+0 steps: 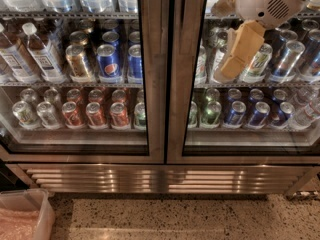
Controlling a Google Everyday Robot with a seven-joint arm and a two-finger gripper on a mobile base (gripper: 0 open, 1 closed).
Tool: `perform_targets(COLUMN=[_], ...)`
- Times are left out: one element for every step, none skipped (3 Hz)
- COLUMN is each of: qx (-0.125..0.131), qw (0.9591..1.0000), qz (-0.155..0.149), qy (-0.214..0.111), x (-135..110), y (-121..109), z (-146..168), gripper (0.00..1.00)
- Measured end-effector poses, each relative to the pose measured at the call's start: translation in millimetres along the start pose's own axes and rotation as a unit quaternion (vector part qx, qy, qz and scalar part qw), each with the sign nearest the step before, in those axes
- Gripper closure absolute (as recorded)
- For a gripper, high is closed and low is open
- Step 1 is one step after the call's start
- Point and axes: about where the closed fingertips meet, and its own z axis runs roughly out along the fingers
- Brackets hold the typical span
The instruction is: Open right fridge door
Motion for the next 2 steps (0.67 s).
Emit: perform_targets(qx=[-0.001, -0.039], qw=[1.0, 0.9991], qz=[0.001, 0.004], qy=[-0.001, -0.015], x=[0, -4], y=[0, 13], z=[1, 10], gripper=[0.0, 0.0])
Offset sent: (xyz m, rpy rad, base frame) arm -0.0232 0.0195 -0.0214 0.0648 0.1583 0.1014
